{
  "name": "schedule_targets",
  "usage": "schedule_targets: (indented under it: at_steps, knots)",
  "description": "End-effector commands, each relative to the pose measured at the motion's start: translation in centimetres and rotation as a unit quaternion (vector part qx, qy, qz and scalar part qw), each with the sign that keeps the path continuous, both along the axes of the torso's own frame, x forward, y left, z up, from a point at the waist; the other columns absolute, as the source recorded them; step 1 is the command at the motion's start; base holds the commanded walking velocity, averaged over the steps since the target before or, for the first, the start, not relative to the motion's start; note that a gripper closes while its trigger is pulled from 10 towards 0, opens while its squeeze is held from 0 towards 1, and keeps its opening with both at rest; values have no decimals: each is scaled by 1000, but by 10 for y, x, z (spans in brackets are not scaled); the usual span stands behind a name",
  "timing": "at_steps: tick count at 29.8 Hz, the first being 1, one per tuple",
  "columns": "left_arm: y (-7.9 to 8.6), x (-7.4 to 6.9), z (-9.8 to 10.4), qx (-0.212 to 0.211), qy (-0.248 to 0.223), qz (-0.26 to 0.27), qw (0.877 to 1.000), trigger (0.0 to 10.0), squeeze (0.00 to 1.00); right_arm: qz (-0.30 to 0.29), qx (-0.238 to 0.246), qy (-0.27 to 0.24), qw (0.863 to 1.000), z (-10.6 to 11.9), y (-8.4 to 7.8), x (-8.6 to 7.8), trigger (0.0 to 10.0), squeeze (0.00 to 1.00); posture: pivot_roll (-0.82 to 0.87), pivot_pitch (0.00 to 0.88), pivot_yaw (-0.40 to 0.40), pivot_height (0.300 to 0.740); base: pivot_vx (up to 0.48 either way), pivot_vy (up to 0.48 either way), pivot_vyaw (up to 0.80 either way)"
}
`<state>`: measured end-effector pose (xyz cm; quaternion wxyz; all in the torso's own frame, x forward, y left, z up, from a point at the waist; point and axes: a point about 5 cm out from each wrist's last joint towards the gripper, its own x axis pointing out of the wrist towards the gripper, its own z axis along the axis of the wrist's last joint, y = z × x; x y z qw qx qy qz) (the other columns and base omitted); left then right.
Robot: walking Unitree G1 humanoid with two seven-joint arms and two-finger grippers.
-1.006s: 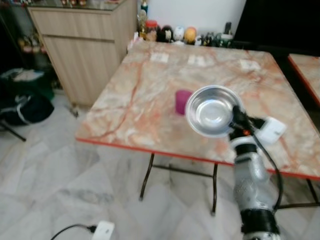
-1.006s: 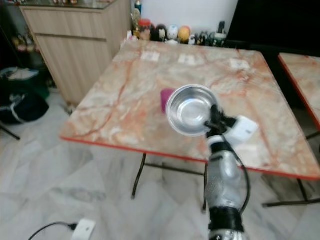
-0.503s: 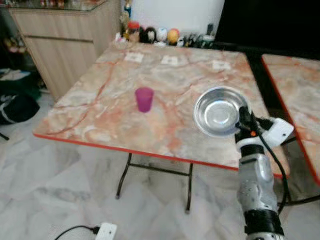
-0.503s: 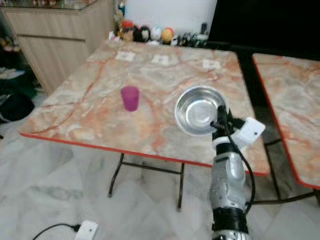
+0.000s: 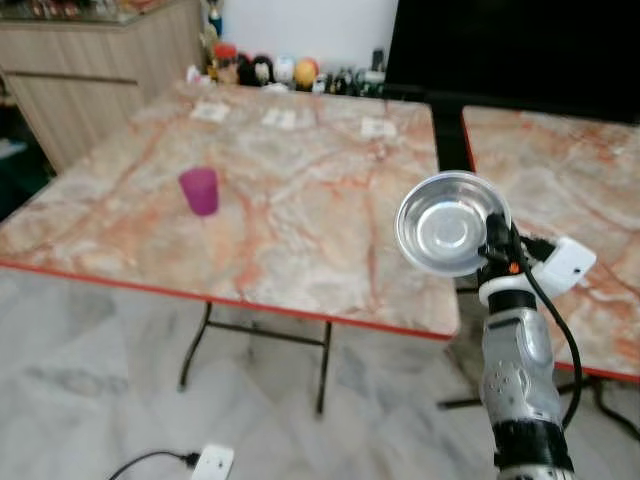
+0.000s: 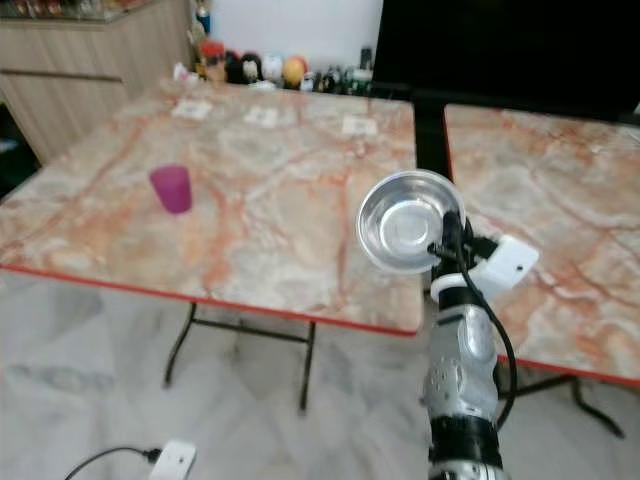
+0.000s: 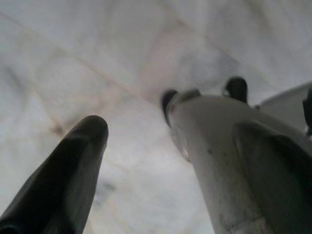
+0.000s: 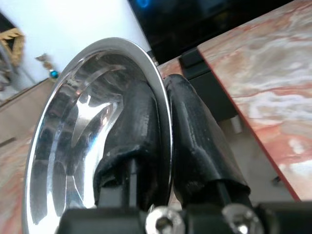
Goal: Setting the table
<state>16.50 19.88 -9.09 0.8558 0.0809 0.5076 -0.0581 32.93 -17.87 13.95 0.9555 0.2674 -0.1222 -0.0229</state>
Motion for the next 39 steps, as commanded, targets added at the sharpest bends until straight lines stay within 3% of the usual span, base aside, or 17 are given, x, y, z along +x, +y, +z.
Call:
schedule_targets:
  at_steps: [1,34,39]
  knots:
    - [-2,-5,-3,-1,15,-4,1000,10000,0,-7,-5,-14,1000,8,-4,1,10000,0,50,23,-46,740,0,-465,0]
    - [0,-1,-1,1,10,-6,1000,10000,0,-49,2,1,999,8,-18,6,10000,0,49,16,-35,740,0,-470,-58]
    - [1,-1,-1,2,10,-4,1000,10000,0,-69,5,-5,998,8,-25,3,10000,0,50,15,-33,740,0,0,0]
